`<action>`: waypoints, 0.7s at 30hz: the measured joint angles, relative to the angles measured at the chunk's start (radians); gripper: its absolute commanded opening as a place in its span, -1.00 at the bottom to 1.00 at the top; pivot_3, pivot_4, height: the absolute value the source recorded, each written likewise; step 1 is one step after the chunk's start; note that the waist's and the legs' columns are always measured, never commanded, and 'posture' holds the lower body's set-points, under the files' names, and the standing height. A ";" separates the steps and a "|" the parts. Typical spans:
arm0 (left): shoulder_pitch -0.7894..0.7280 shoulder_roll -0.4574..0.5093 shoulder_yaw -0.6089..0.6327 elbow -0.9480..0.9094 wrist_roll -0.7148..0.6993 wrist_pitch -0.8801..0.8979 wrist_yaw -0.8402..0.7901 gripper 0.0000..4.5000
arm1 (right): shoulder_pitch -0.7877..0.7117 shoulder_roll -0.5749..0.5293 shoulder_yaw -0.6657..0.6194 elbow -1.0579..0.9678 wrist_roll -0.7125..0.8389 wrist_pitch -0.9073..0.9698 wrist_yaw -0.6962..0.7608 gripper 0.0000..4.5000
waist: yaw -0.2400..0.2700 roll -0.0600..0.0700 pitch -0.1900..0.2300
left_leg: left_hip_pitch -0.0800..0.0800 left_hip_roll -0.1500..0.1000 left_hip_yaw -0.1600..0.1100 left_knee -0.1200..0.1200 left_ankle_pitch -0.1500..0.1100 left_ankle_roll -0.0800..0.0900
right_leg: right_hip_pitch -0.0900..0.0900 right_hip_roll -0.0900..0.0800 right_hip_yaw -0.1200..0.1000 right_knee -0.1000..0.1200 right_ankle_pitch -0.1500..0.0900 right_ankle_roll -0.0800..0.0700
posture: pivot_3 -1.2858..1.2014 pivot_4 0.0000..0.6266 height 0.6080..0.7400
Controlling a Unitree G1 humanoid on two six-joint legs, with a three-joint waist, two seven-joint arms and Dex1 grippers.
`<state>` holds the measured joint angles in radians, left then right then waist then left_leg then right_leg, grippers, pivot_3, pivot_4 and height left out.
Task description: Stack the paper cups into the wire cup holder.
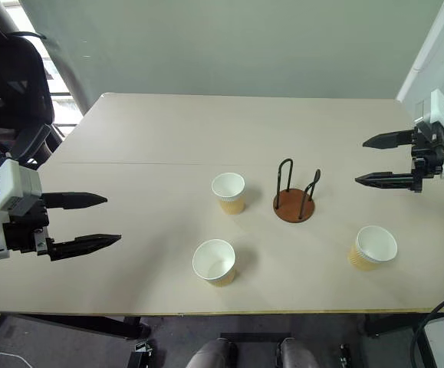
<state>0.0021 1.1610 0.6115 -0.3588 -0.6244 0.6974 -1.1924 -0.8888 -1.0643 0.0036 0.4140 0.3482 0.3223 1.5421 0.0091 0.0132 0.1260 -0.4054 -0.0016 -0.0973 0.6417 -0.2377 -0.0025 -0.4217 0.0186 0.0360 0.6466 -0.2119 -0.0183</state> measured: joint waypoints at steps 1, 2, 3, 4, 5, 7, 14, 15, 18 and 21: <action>-0.001 0.000 0.000 0.001 0.000 0.000 0.000 0.99 | 0.002 0.000 0.000 0.000 0.000 0.000 0.000 1.00 | 0.000 0.000 0.000 | 0.000 0.000 0.000 0.000 0.000 0.000 | 0.000 0.000 0.000 0.000 0.000 0.000 | 0.03 -0.52 1.00; -0.002 0.000 0.000 0.002 0.000 0.000 -0.001 0.99 | 0.005 -0.001 -0.001 -0.001 0.000 0.001 -0.001 1.00 | 0.000 0.000 0.000 | 0.000 0.000 0.000 0.000 0.000 0.000 | 0.000 0.000 0.000 0.000 0.000 0.000 | 0.03 -0.52 1.00; -0.002 0.000 -0.001 0.003 0.000 -0.001 -0.001 0.99 | 0.008 -0.001 -0.001 -0.002 0.000 0.002 -0.001 1.00 | 0.000 0.000 0.000 | 0.000 0.000 0.000 0.000 0.000 0.000 | 0.000 0.000 0.000 0.000 0.000 0.000 | 0.03 -0.52 1.00; -0.003 0.000 -0.001 0.004 0.000 -0.001 -0.001 0.99 | 0.013 -0.002 -0.002 -0.007 0.000 0.002 -0.002 1.00 | 0.000 0.000 0.000 | 0.000 0.000 0.000 0.000 0.000 0.000 | 0.000 0.000 0.000 0.000 0.000 0.000 | 0.03 -0.52 1.00; -0.003 0.000 -0.001 0.004 0.000 -0.001 -0.002 0.99 | 0.017 -0.002 -0.004 -0.011 0.000 0.003 -0.002 1.00 | 0.000 0.000 0.000 | 0.000 0.000 0.000 0.000 0.000 0.000 | 0.000 0.000 0.000 0.000 0.000 0.000 | 0.03 -0.52 1.00; -0.005 0.001 -0.002 0.006 0.000 -0.002 -0.002 0.99 | 0.019 -0.003 -0.008 -0.018 0.001 0.006 -0.002 1.00 | 0.000 0.000 0.000 | 0.000 0.000 0.000 0.000 0.000 0.000 | 0.000 0.000 0.000 0.000 0.000 0.000 | 0.03 -0.52 1.00; -0.009 0.002 -0.014 0.035 0.023 -0.030 -0.005 0.99 | 0.052 -0.031 -0.018 -0.047 -0.029 0.065 -0.046 1.00 | 0.000 0.000 0.000 | 0.000 0.000 0.000 0.001 0.000 0.000 | 0.001 0.000 0.000 0.000 0.000 0.000 | 0.03 -0.52 1.00; -0.017 0.002 -0.025 0.051 0.026 -0.037 -0.004 0.99 | 0.060 -0.035 -0.018 -0.063 -0.032 0.086 -0.056 1.00 | 0.000 0.000 0.000 | 0.000 0.000 0.000 0.001 0.000 0.000 | 0.001 0.000 0.000 0.000 0.000 0.000 | 0.03 -0.52 1.00; -0.076 0.001 -0.062 0.070 0.021 -0.048 -0.001 0.99 | 0.087 -0.038 -0.034 -0.228 0.017 0.283 -0.122 1.00 | 0.000 0.000 0.000 | 0.000 0.001 0.000 0.001 0.000 -0.001 | 0.001 0.000 -0.001 0.001 0.000 0.000 | 0.03 -0.52 1.00; -0.104 0.000 -0.089 0.069 0.019 -0.059 -0.002 0.99 | 0.229 -0.048 -0.081 -0.554 0.179 0.503 -0.155 1.00 | 0.001 0.000 0.000 | 0.000 0.003 -0.001 0.001 0.000 -0.003 | 0.003 0.002 -0.004 -0.001 -0.002 0.000 | 0.03 -0.52 1.00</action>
<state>-0.1021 1.1612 0.5222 -0.2899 -0.6056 0.6381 -1.1940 -0.6594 -1.1119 -0.0772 -0.1397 0.5268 0.8249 1.3876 0.0097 0.0130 0.1259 -0.4050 0.0011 -0.0986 0.6432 -0.2381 -0.0058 -0.4184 0.0208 0.0324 0.6456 -0.2138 -0.0188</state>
